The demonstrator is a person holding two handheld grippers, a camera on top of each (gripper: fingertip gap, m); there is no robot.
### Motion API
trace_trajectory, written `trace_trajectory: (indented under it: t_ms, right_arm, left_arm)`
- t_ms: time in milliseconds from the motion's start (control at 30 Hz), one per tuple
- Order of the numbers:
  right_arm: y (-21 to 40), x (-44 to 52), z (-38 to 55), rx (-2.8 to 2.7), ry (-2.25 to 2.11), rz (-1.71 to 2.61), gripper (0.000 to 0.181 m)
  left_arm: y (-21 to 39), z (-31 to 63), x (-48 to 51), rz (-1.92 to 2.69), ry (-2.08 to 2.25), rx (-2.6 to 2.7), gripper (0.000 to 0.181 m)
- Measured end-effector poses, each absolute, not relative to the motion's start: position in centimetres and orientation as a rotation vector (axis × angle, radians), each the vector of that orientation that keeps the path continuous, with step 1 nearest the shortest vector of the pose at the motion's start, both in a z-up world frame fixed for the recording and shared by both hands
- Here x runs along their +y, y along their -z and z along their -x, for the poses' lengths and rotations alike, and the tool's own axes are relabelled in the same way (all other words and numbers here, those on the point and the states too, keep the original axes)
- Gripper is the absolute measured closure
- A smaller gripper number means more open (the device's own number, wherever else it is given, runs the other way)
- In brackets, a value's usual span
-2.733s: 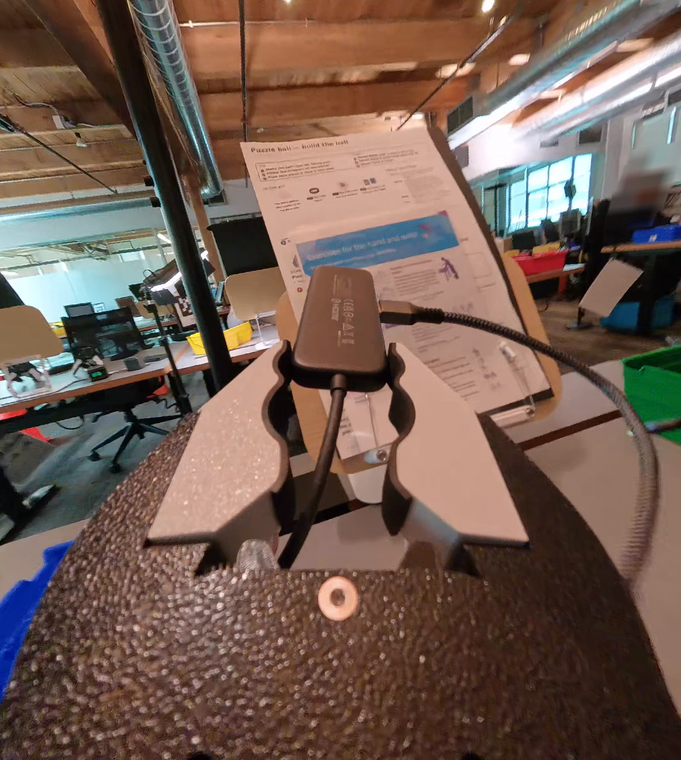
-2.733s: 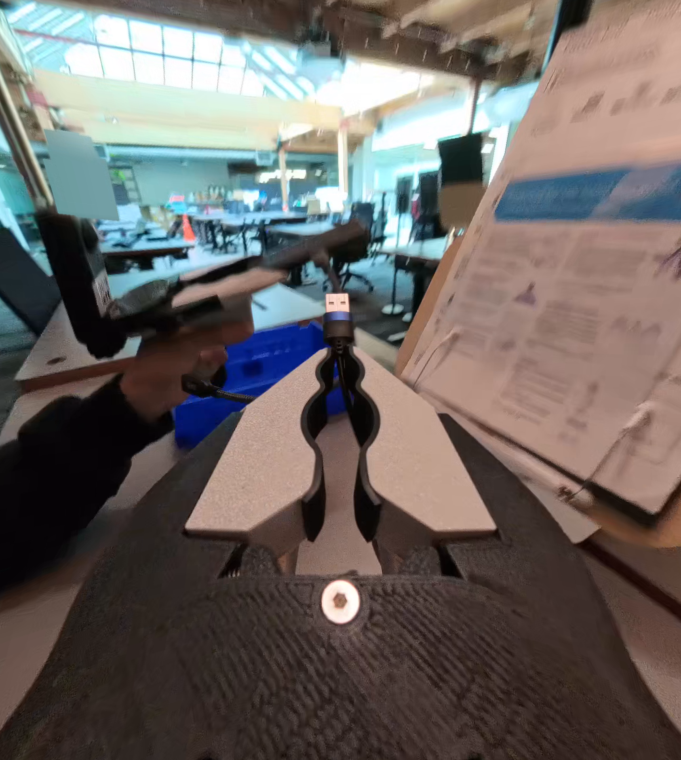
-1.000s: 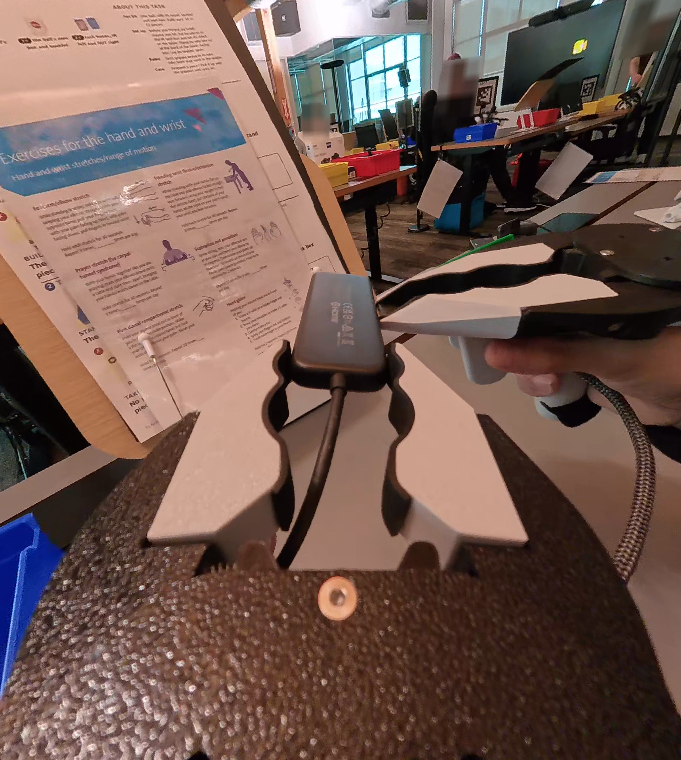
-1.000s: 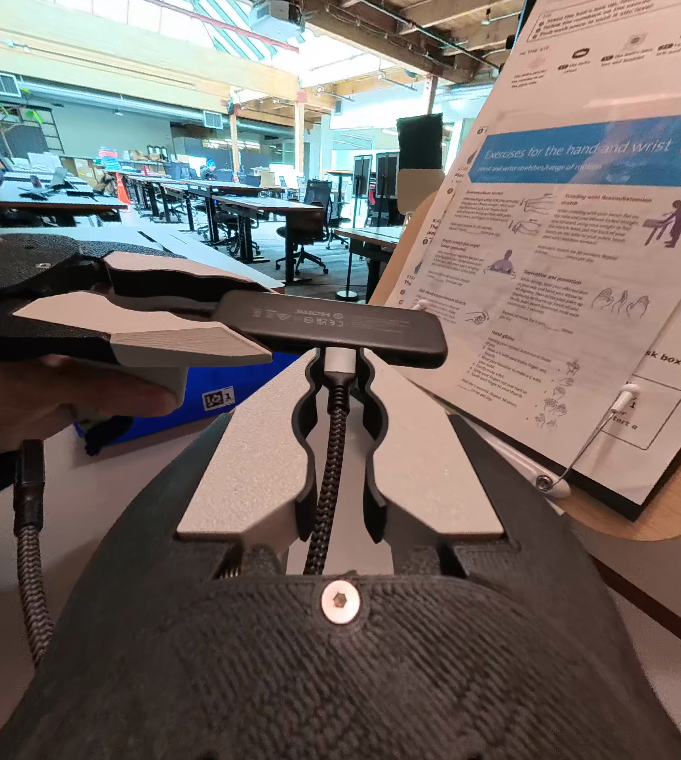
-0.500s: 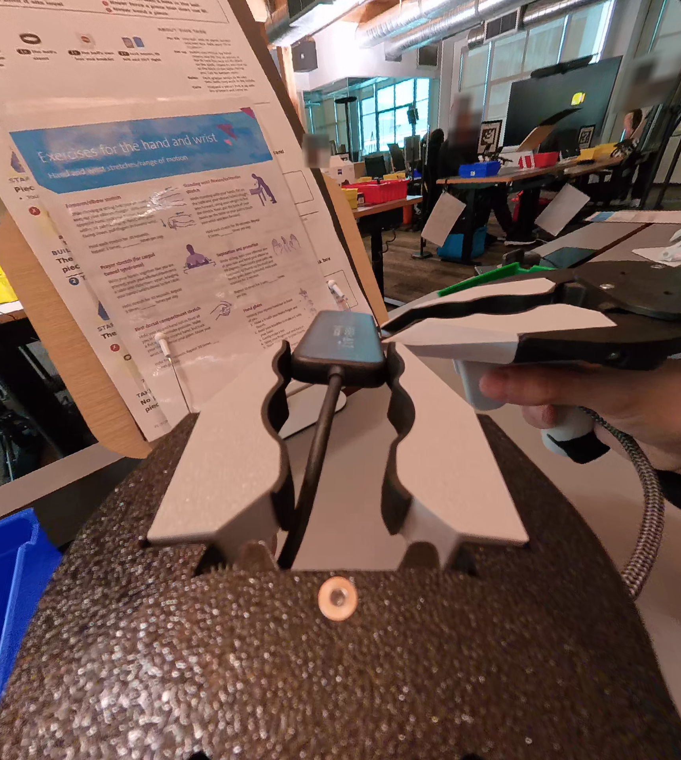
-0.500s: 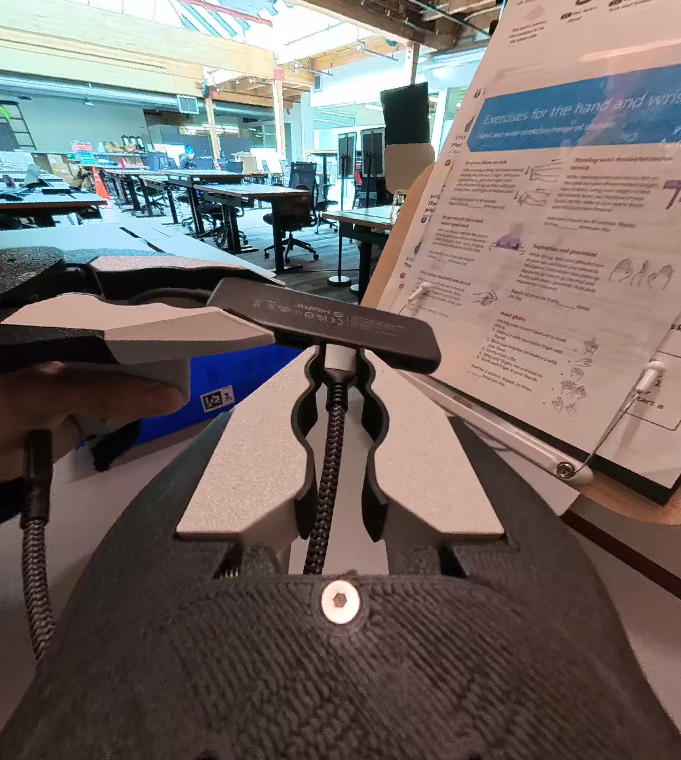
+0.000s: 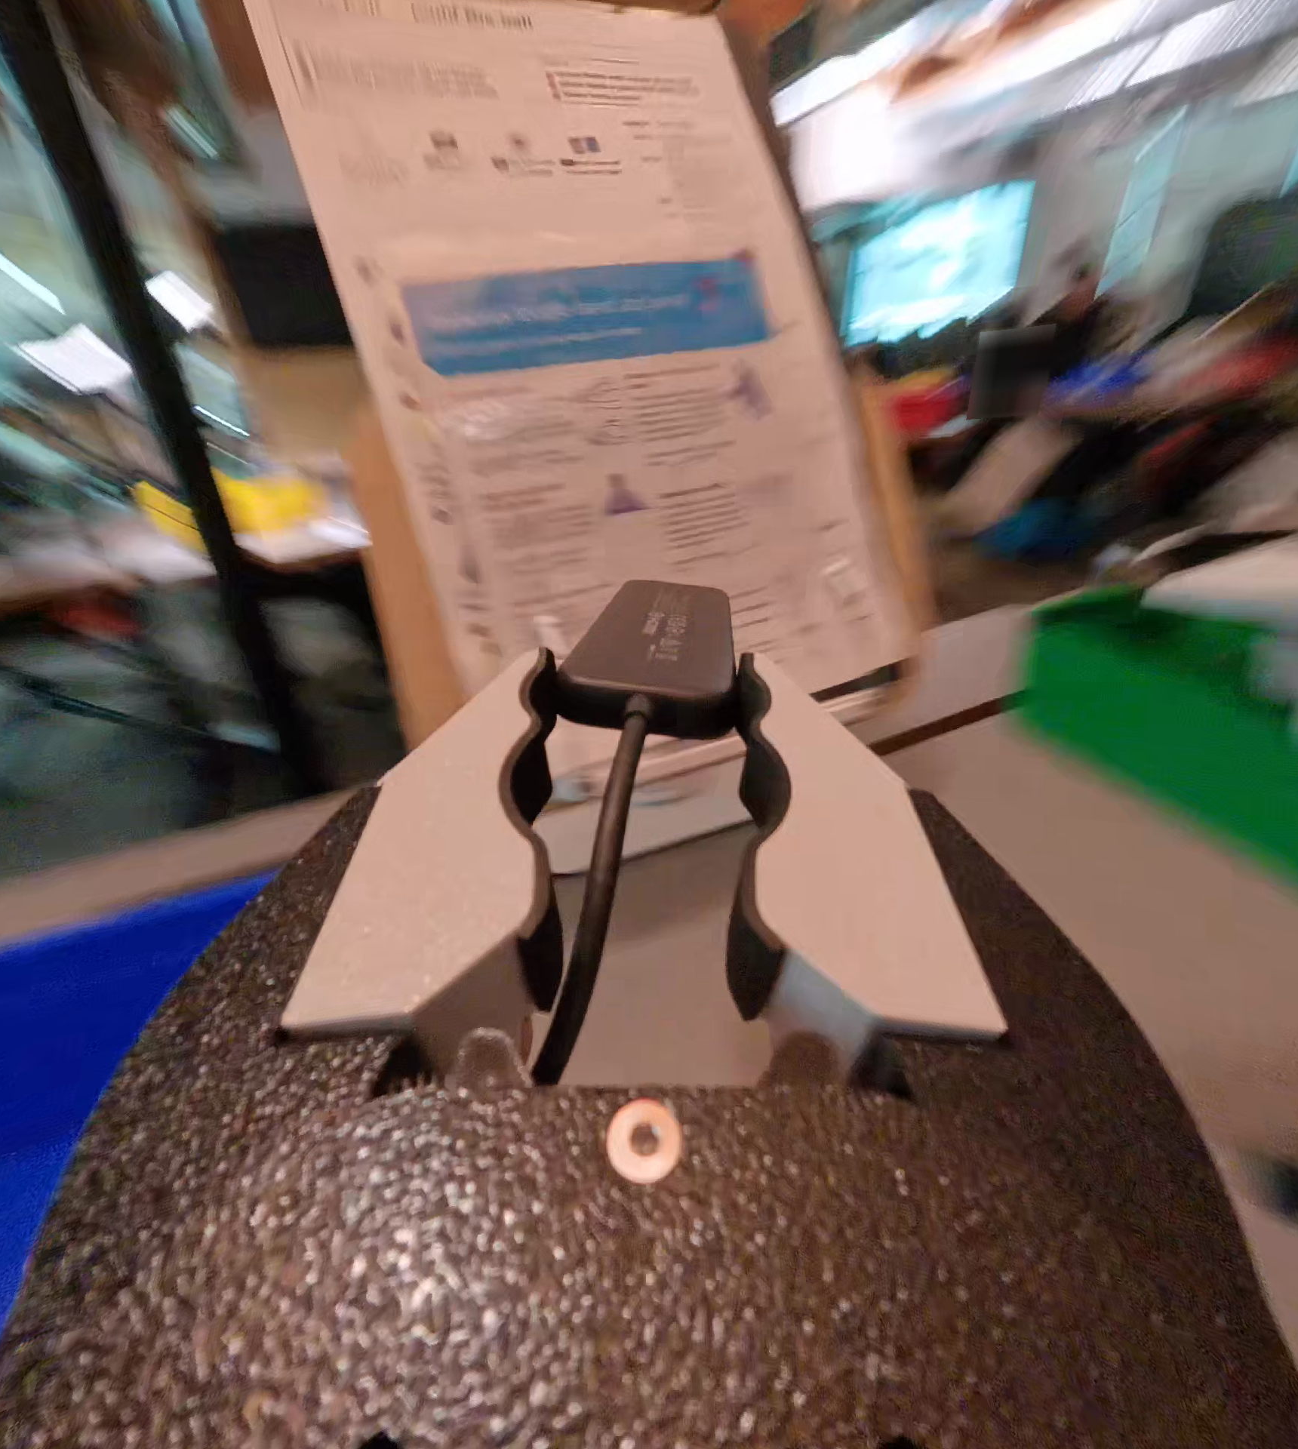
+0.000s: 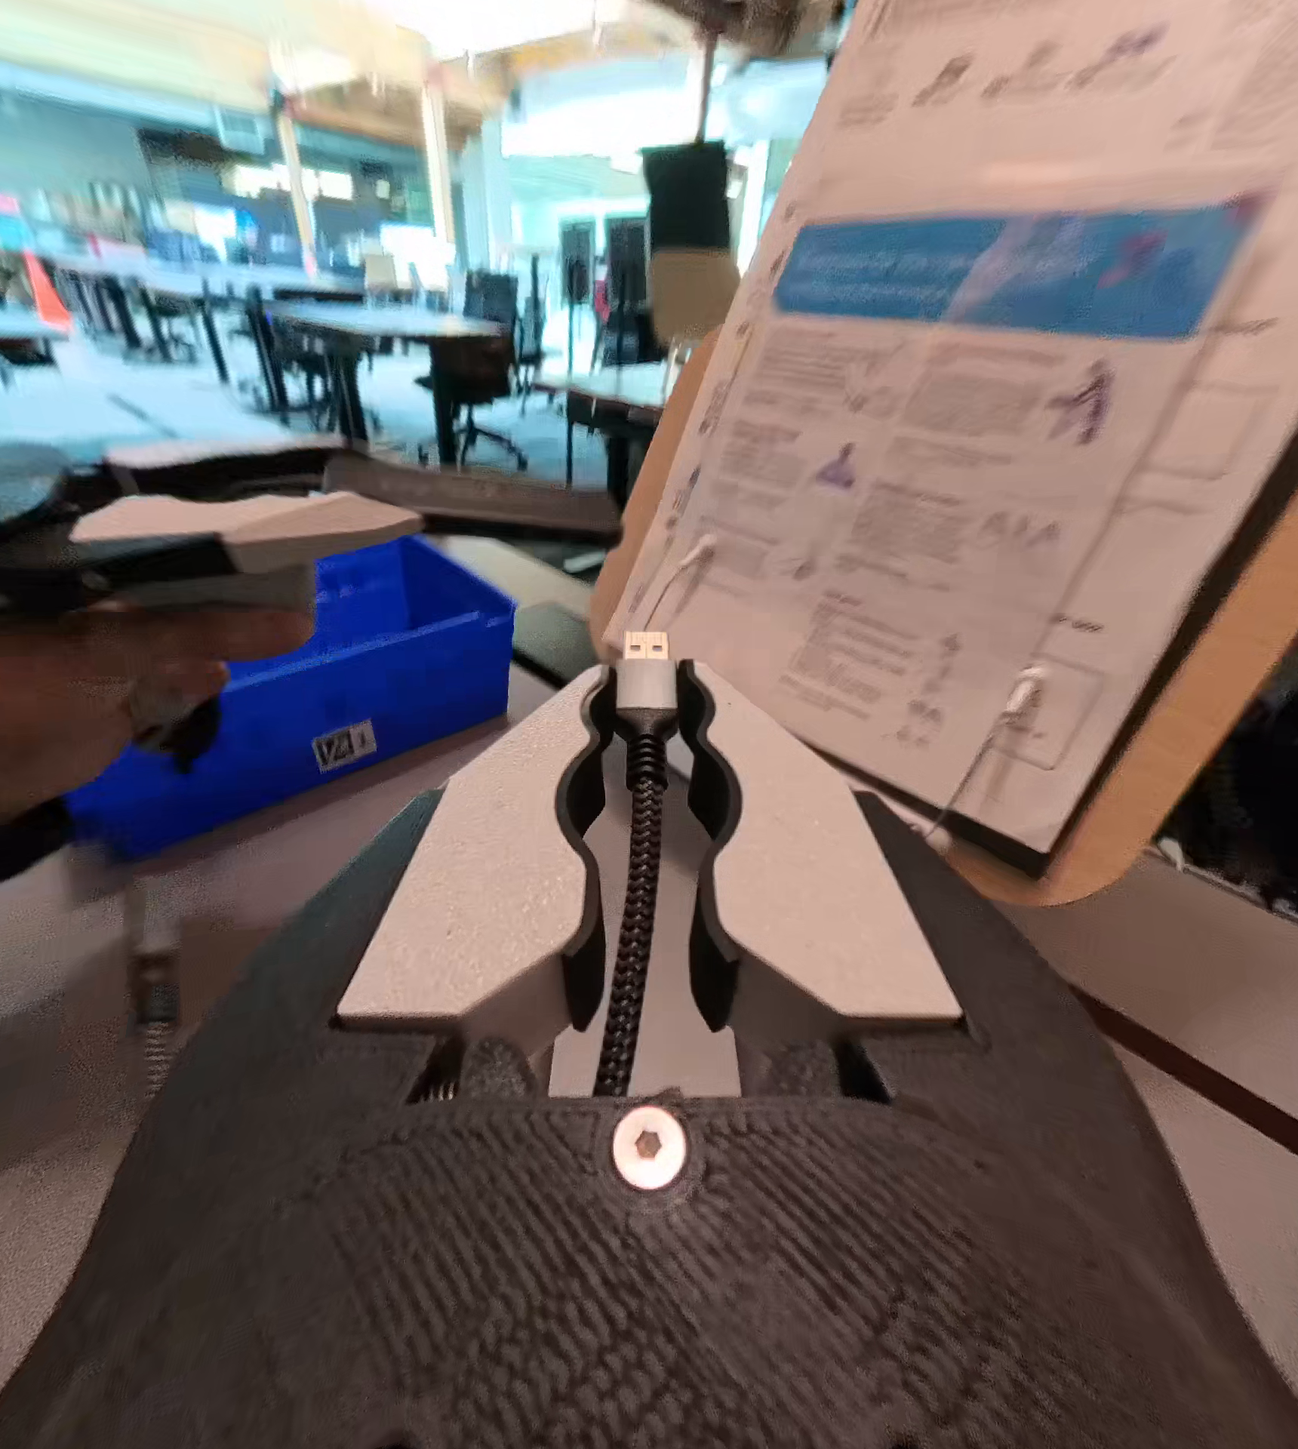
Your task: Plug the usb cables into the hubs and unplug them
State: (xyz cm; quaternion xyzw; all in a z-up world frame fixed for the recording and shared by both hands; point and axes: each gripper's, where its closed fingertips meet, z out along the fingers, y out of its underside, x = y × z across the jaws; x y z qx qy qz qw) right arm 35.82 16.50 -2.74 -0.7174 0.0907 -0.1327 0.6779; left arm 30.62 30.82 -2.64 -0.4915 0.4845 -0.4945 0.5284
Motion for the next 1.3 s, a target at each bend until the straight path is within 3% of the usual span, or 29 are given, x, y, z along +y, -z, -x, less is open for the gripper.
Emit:
trace_trajectory:
  t_ms: [33,233,400,567,733,967,1033,1167,1233,1300]
  right_arm:
    - [1.8,15.7,-35.9,0.208,0.280,1.570,0.166]
    - [-3.7,8.5,-37.8,0.226,0.520,1.443,0.166]
    - [-6.7,-5.4,-42.7,0.456,1.173,1.311,0.166]
    - [-3.0,-16.4,-47.9,0.774,1.475,1.310,0.166]
    - [1.7,-20.1,-51.2,0.905,1.641,1.354,0.167]
    - [12.9,-15.4,-55.0,0.999,1.158,1.837,0.165]
    - [14.2,-16.3,-54.9,1.069,1.160,1.908,0.154]
    - [10.6,-16.6,-53.9,1.074,1.151,1.764,0.140]
    - [6.9,-12.6,-52.1,0.879,0.978,1.636,0.134]
    - [3.2,-7.0,-48.9,0.637,0.702,1.507,0.117]
  left_arm:
    - [1.8,-30.0,30.9,1.195,1.314,1.122,0.136]
    - [0.5,-29.8,28.2,1.060,1.262,1.202,0.136]
    - [1.1,-30.3,26.6,1.049,1.300,1.261,0.136]
    - [1.2,-30.4,25.3,1.013,1.272,1.314,0.136]
    - [1.2,-30.4,24.8,0.992,1.263,1.339,0.136]
    - [1.5,-30.6,24.6,0.990,1.250,1.361,0.136]
    - [1.5,-30.6,24.5,0.988,1.251,1.364,0.137]
    - [1.5,-30.5,24.0,0.976,1.265,1.385,0.136]
    - [1.3,-30.4,23.3,0.950,1.293,1.407,0.137]
    - [1.1,-30.1,22.0,0.885,1.347,1.450,0.137]
